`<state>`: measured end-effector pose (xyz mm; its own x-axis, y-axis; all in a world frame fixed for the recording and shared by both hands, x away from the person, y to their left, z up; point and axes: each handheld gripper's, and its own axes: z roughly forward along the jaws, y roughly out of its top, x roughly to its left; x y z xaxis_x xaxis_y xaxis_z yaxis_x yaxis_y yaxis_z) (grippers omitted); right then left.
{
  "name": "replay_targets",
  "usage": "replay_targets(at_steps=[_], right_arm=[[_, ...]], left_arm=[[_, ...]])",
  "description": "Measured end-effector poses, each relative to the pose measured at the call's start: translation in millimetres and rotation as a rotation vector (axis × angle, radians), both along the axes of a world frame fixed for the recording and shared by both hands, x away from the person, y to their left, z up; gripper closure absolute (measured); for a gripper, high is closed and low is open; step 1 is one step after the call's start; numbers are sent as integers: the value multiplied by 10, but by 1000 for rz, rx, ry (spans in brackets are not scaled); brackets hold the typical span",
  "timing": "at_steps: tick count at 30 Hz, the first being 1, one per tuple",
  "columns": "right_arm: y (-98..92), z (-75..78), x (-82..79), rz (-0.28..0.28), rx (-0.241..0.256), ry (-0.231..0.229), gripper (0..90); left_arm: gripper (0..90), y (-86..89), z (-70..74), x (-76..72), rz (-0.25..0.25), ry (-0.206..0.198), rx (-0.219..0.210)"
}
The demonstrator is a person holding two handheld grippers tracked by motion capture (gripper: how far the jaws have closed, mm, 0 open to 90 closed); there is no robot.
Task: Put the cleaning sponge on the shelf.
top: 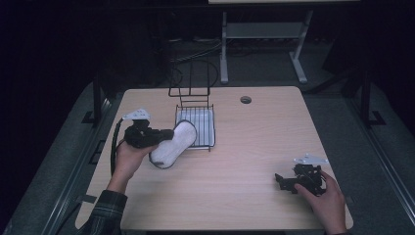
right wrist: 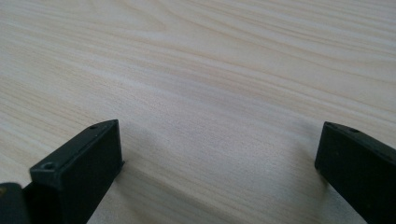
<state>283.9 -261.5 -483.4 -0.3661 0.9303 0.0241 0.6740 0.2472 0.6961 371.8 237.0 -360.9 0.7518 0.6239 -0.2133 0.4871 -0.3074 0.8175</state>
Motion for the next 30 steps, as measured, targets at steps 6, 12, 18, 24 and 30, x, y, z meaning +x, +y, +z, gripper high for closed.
replay_targets(at_steps=[6,12,18,24,30], right_arm=[[2,-1,1,-2,1,0,2],[2,-1,1,-3,2,0,2],[3,-1,1,-4,2,0,2],[2,-1,1,-3,1,0,2],[2,-1,1,-3,1,0,2]], left_arm=[[829,-24,32,120,7,-4,-9],[829,-57,72,238,6,-9,-4],[829,-86,79,360,8,-8,-7],[829,-103,74,489,21,-1,-7],[829,-126,77,620,29,7,-22]])
